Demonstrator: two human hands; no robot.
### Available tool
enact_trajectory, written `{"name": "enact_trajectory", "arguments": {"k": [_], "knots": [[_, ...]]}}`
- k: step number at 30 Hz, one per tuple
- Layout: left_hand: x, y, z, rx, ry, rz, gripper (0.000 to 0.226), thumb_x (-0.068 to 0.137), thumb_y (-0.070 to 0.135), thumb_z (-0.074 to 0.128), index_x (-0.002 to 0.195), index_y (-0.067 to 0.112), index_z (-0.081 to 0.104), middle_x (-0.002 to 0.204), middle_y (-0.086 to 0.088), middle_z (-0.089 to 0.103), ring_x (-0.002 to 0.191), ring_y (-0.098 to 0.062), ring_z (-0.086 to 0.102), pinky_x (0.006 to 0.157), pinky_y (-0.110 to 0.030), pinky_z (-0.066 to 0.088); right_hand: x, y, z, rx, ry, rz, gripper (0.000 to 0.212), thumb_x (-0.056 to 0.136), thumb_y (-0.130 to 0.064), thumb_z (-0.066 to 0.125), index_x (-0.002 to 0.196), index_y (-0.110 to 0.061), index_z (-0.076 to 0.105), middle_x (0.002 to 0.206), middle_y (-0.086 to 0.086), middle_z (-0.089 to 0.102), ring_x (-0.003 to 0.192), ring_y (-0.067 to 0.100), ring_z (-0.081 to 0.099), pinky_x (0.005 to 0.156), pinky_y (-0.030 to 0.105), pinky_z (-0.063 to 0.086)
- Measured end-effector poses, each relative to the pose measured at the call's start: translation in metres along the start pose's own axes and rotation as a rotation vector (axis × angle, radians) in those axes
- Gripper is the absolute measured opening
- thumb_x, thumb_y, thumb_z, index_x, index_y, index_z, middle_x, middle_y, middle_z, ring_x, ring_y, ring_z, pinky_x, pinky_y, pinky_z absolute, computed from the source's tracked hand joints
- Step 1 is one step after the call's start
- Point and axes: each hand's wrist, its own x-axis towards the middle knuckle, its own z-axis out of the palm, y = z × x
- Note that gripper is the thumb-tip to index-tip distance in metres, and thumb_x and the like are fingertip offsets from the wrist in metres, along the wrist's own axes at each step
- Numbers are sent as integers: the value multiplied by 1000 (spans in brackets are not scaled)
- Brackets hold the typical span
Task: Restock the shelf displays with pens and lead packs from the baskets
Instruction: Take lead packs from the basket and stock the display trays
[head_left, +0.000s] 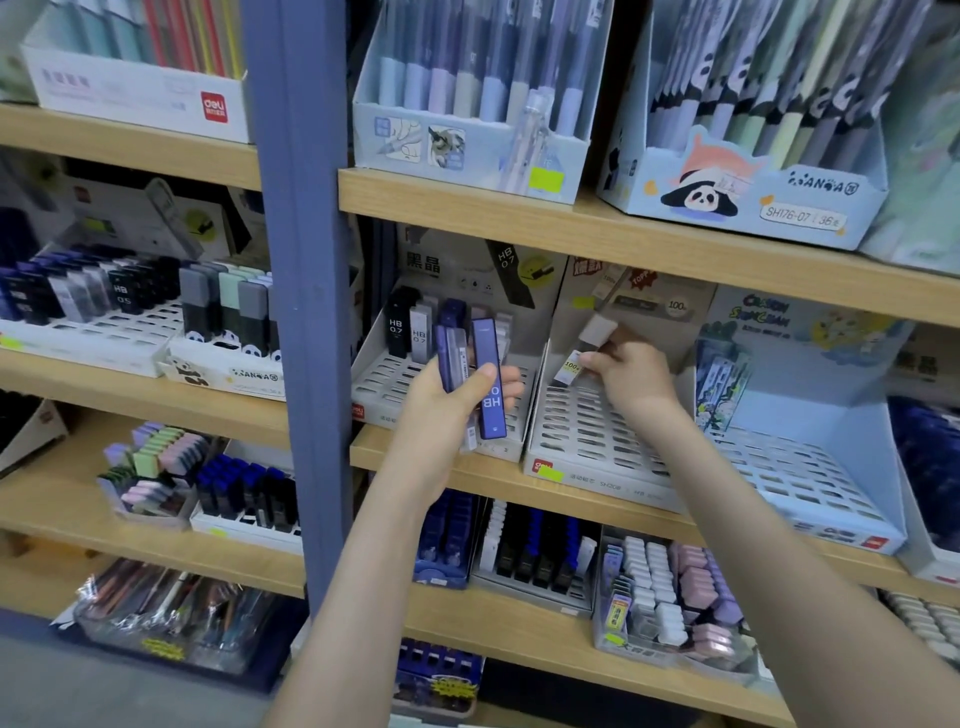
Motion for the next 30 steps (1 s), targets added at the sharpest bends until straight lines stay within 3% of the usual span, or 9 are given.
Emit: {"name": "enact_trajectory", "arguments": {"k": [8,12,15,18,21,27,30], "knots": [[1,-3,7,8,-17,5,24,98,8,52,121,6,57,97,-6,75,93,-18,71,78,-25,58,-1,-5,8,-247,-24,-136,17,94,-23,59,100,-7,56,97,7,59,90,22,54,74,29,37],[1,-3,7,0,-8,14,25,98,8,52,122,5,57,95,-5,75,91,-17,72,75,-24,57,-3,-5,11,-310,-36,-253,35,97,-18,53,127,-11,38,93,2,54,90,23,55,73,31,40],[2,-3,6,-5,2,17,26,98,8,52,123,5,56,96,-5,75,91,-16,72,74,-23,57,-2,-5,8,-326,-15,-360,41,95,-12,52,132,-21,36,110,7,54,97,24,54,79,33,43],[3,-4,5,-6,6,19,27,98,8,52,124,4,56,95,-5,75,90,-16,72,72,-22,56,3,-4,5,-441,61,-448,43,92,-6,53,131,-19,43,135,10,44,125,32,43,97,39,41],[3,-6,6,-8,11,19,27,98,8,52,124,2,55,94,-5,75,89,-15,72,71,-21,56,3,-1,3,-442,89,-452,41,90,-3,53,128,-16,47,138,10,40,131,30,34,100,37,36],[3,-6,5,-19,18,20,27,98,8,51,124,3,55,94,-4,75,90,-16,72,71,-22,56,0,2,5,-472,31,-322,34,97,-10,45,131,-13,48,124,14,51,118,34,46,85,32,37],[3,-6,6,-10,14,24,26,98,8,52,123,4,56,94,-4,75,91,-17,72,71,-22,56,-3,1,5,-440,64,-363,44,94,-2,45,135,-18,46,139,9,40,132,32,31,105,41,34]]}}
